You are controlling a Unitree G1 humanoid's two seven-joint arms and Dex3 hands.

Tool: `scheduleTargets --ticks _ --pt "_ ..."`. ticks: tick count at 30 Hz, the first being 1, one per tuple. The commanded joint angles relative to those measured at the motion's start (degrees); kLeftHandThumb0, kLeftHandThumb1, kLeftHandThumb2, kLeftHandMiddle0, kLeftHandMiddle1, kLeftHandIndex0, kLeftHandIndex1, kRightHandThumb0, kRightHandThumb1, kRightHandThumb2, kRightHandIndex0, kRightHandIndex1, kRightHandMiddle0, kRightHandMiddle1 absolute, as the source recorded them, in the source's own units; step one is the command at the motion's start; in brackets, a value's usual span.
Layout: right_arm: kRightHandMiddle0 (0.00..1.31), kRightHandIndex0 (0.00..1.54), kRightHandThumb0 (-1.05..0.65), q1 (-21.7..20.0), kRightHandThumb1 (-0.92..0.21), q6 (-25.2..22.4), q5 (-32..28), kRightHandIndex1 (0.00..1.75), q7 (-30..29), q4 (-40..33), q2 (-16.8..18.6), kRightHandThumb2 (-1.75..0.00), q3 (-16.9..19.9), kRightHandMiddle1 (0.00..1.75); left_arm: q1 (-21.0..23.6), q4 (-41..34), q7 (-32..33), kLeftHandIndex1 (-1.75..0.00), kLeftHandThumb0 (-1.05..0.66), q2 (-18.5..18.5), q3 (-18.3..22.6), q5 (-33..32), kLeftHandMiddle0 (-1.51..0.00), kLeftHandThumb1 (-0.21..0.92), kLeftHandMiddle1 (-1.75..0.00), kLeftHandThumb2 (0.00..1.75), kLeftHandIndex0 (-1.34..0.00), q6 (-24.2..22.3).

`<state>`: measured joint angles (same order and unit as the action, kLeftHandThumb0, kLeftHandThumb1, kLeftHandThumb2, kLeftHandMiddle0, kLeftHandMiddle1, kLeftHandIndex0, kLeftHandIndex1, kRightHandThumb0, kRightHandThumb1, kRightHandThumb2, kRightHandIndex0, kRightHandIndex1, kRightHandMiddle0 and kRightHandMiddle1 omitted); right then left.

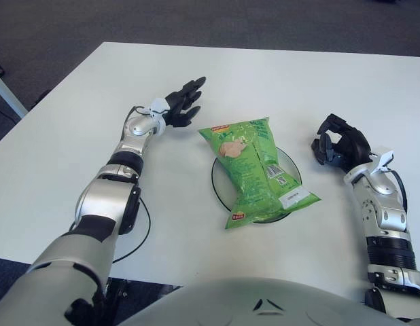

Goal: Put the snack into the plate.

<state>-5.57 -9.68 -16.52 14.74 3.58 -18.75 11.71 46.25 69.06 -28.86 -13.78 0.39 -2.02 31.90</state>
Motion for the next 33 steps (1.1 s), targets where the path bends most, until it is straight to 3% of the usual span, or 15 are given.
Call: scheduleTargets --ticks 1,7,9,13,15,19,23,33 --pt "0.50 1.29 -0.43 3.4 -0.46 -4.3 1.1 1.75 0.4 3.3 0.3 -1.13 -1.0 1.75 -1.5 0.4 2.9 -0.48 -0.88 1.8 2.6 -1.8 -0.36 0.92 -0.75 0.83 0.00 -4.3" --pt "0.50 1.29 -0.43 3.6 -0.47 -4.2 1.1 1.75 0.6 3.4 0.0 -1.13 -0.7 1.75 -3.0 -1.2 5.7 -0.81 -0.84 4.4 5.3 -4.0 -0.39 0.92 -1.10 0.83 0.00 -8.2" --pt "0.50 1.29 -0.43 3.7 -0.47 -4.2 1.2 1.75 0.7 3.5 -0.1 -1.13 -0.7 1.75 -3.7 -2.4 6.8 -1.11 -0.82 5.5 5.9 -4.7 -0.42 0.92 -1.34 0.80 0.00 -9.1" --pt "0.49 1.29 -0.43 3.8 -0.47 -4.2 1.1 1.75 1.0 3.5 -0.2 -1.12 -0.7 1.75 -4.7 -4.6 8.4 -1.41 -0.79 6.9 6.7 -5.2 -0.43 0.92 -1.58 0.78 -0.02 -9.8" --pt "0.49 1.29 -0.43 3.9 -0.47 -4.3 1.1 1.75 1.2 3.5 -0.4 -1.12 -0.7 1.75 -5.3 -5.3 9.6 -1.61 -0.74 7.6 7.1 -5.3 -0.53 0.92 -1.68 0.78 -0.16 -9.3" --pt "0.49 1.28 -0.43 3.9 -0.47 -4.6 1.0 1.75 1.3 3.5 -0.5 -1.12 -0.6 1.75 -5.7 -5.8 12.1 -1.71 -0.67 8.6 7.6 -5.2 -0.64 0.92 -1.73 0.78 -0.33 -9.5" --pt "0.49 1.27 -0.43 4.0 -0.48 -4.4 1.1 1.75 1.2 3.9 -0.5 -1.12 -0.4 1.75 -6.6 -6.2 15.4 -1.74 -0.45 9.5 7.8 -4.9 -0.73 0.74 -1.74 0.83 -0.34 -11.4" --pt "0.48 1.26 -0.43 3.7 -0.48 -3.5 0.9 1.75 0.9 5.4 -0.4 -1.11 0.7 1.75 -8.0 -9.3 20.6 -1.75 -0.42 10.6 7.8 -4.7 -1.03 0.53 -1.75 1.05 -0.45 -16.7"
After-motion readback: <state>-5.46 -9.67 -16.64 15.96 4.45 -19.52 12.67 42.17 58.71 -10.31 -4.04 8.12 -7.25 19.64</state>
